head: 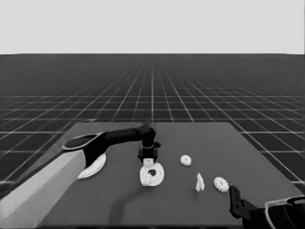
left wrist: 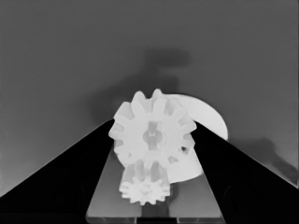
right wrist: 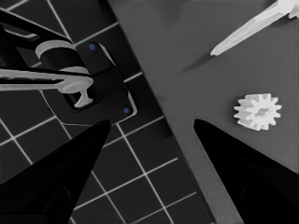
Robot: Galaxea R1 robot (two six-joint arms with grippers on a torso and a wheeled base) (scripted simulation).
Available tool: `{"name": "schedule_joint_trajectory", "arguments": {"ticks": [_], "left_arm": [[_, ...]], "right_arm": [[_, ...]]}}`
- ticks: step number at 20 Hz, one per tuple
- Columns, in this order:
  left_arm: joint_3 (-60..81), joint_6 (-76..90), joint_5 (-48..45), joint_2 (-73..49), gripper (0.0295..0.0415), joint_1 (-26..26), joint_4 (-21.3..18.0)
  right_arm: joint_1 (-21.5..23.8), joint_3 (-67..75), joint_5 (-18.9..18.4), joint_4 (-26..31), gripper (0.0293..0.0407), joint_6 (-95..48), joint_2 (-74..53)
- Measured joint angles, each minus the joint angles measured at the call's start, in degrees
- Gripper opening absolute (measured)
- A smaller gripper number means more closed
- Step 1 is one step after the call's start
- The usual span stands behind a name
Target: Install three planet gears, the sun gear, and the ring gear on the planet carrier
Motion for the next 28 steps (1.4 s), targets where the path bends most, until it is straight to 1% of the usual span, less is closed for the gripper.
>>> {"name": "schedule_joint_trajectory", "arguments": {"ticks": [2,3,4,5,6,12,13,15,18,22,23,24,25,26,28], "left_arm": [[-0.09,0.04,-0.05,0.02,0.0312,0.07,0.06],[-0.11,0.05,-0.07,0.03,0.0344,0.09,0.07],[-0.12,0.06,-0.07,0.03,0.0372,0.09,0.08],[-0.13,0.06,-0.08,0.04,0.0381,0.1,0.09],[-0.13,0.06,-0.08,0.04,0.0383,0.1,0.09],[-0.14,0.06,-0.09,0.04,0.0385,0.1,0.09],[3.97,-2.17,2.02,-1.4,0.0385,-2.69,-2.43],[6.37,-3.5,3.55,-2.14,0.0385,-6.35,-5.31],[6.88,-3.78,4.07,-2.27,0.0385,-7.76,-6.63],[6.93,-3.8,4.18,-2.28,0.0385,-8.02,-6.93],[33.41,23.75,-15.05,-17.48,0.0408,-12.47,-3.04],[57.13,48.28,-26.84,-39.68,0.0414,-18.23,-0.7],[70.98,63.0,-33.7,-56.14,0.04,-21.71,0.71],[79.33,71.67,-37.76,-65.38,0.0392,-23.64,1.51],[87.18,79.76,-41.56,-73.68,0.0386,-25.41,2.27]], "right_arm": [[0.0,0.0,0.0,0.0,0.0385,0.0,0.0],[0.0,0.0,0.0,0.0,0.0385,0.0,0.0],[0.0,0.0,0.0,0.0,0.0385,0.0,0.0],[0.0,0.0,0.0,0.0,0.0385,0.0,0.0],[0.0,0.0,0.0,0.0,0.0385,0.0,0.0],[0.0,0.0,0.0,0.0,0.0385,0.0,0.0],[0.0,0.0,0.0,0.0,0.0385,0.0,0.0],[0.0,0.0,0.0,0.0,0.0385,0.0,0.0],[0.0,0.0,0.0,0.0,0.0385,0.0,0.0],[0.0,0.0,0.0,0.0,0.0385,0.0,0.0],[0.0,0.0,0.0,0.0,0.0385,0.0,0.0],[0.0,0.0,0.0,0.0,0.0385,0.0,0.0],[0.0,0.0,0.0,0.0,0.0385,0.0,0.0],[0.0,0.0,0.0,0.0,0.0385,0.0,0.0],[0.0,0.0,0.0,0.0,0.0385,0.0,0.0]]}}
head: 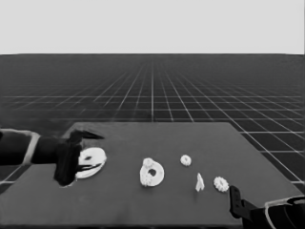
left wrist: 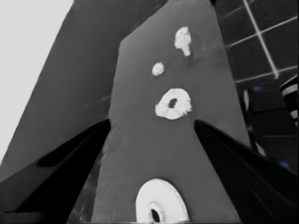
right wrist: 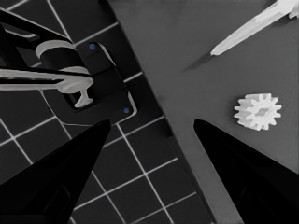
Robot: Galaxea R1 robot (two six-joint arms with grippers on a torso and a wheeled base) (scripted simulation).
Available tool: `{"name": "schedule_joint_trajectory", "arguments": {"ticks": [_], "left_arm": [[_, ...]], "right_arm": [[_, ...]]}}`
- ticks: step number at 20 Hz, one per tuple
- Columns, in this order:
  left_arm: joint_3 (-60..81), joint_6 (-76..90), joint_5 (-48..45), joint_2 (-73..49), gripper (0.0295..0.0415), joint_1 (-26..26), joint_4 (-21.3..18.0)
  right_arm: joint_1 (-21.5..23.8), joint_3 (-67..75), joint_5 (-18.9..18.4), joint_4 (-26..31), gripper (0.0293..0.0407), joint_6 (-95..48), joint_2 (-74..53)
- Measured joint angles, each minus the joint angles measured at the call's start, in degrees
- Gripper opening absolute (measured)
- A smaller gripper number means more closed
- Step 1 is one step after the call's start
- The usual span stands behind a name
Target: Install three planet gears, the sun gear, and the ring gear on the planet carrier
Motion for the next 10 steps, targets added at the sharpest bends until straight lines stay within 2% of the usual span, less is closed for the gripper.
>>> {"name": "schedule_joint_trajectory", "arguments": {"ticks": [4,5,6,8,10], "left_arm": [[3.61,3.77,-1.77,-3.69,0.0385,-0.85,0.36],[3.8,3.98,-1.87,-3.89,0.0385,-0.9,0.38],[3.92,4.11,-1.93,-4.0,0.0385,-0.93,0.39],[4.02,4.22,-1.98,-4.11,0.0385,-0.96,0.4],[4.06,4.26,-2.0,-4.14,0.0385,-0.97,0.41]], "right_arm": [[0.0,0.0,0.0,0.0,0.0385,0.0,0.0],[17.92,-15.04,-15.6,20.19,0.0399,26.64,17.45],[22.75,-34.73,-16.82,26.26,0.0393,35.9,31.81],[22.51,-59.6,-16.85,30.17,0.0386,37.56,44.05],[22.26,-71.13,-16.95,31.7,0.0385,36.34,49.3]]}}
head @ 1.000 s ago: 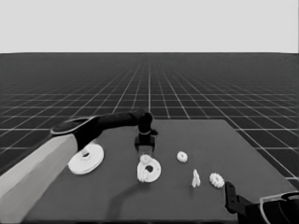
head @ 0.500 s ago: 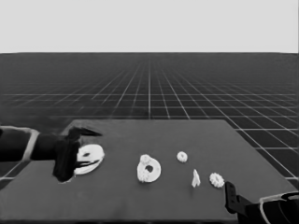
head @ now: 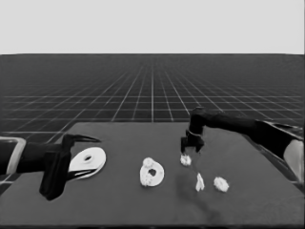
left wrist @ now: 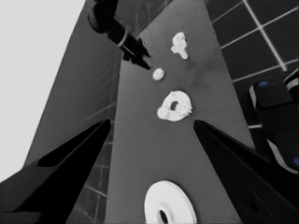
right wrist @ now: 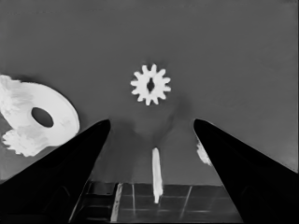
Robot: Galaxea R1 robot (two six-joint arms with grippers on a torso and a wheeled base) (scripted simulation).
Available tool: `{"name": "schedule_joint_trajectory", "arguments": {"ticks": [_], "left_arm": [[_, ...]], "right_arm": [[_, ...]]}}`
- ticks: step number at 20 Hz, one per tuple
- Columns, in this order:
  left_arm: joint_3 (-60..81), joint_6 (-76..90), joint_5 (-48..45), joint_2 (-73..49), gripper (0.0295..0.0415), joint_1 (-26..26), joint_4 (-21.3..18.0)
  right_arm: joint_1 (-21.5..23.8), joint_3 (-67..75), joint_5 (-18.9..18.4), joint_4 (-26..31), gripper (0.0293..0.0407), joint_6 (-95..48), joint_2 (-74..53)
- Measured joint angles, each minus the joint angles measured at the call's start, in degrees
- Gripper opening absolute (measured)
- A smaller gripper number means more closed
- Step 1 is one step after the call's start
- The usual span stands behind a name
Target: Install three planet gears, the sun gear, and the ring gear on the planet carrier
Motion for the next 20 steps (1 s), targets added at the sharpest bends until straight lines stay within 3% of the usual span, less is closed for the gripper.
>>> {"name": "schedule_joint_trajectory", "arguments": {"ticks": [4,6,8,14,16,20], "left_arm": [[0.02,0.02,-0.01,-0.02,0.0385,-0.01,0.0],[0.02,0.02,-0.01,-0.02,0.0385,-0.01,0.0],[0.02,0.02,-0.01,-0.02,0.0385,-0.01,0.0],[0.02,0.02,-0.01,-0.02,0.0385,-0.01,0.0],[0.02,0.02,-0.01,-0.02,0.0385,-0.01,0.0],[0.02,0.02,-0.01,-0.02,0.0385,-0.01,0.0]], "right_arm": [[-0.18,-6.66,-0.08,0.74,0.0385,-1.29,3.0],[-6.86,-11.97,4.39,-4.24,0.0385,-3.54,5.19],[-9.24,-15.11,6.22,-5.59,0.0385,-4.91,6.51],[-10.16,-16.87,7.15,-6.12,0.0385,-5.69,7.26],[-10.15,-16.94,7.19,-6.16,0.0315,-5.71,7.25],[-10.15,-16.95,7.19,-6.17,0.0312,-5.72,7.27]]}}
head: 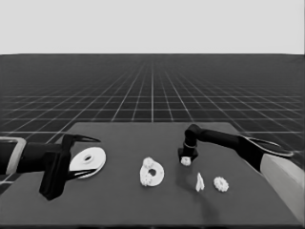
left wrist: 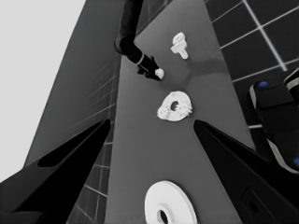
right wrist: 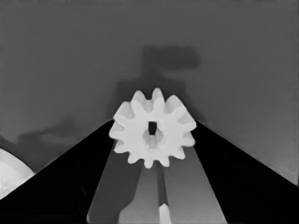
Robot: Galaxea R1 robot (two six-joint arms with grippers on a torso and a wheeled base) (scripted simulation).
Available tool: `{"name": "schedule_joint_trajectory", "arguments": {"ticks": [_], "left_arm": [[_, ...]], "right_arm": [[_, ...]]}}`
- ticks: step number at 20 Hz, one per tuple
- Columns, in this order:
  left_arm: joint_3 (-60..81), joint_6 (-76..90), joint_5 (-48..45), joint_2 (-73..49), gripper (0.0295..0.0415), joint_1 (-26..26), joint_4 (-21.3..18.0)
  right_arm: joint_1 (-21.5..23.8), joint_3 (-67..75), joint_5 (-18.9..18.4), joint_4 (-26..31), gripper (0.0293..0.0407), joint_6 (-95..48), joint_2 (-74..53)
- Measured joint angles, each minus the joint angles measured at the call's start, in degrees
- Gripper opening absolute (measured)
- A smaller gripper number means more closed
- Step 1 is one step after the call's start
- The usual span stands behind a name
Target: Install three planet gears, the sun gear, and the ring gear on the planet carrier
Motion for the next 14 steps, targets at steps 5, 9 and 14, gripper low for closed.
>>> {"name": "schedule_joint_trajectory", "arguments": {"ticks": [5,9,14], "left_arm": [[0.0,0.0,0.0,0.0,0.0385,0.0,0.0],[0.0,0.0,0.0,0.0,0.0385,0.0,0.0],[0.0,0.0,0.0,0.0,0.0385,0.0,0.0]], "right_arm": [[3.18,5.61,-3.31,2.24,0.0312,2.62,-2.3],[9.27,9.16,-6.86,6.36,0.0312,4.17,-3.78],[9.89,9.24,-7.26,6.95,0.0312,4.18,-3.81]]}}
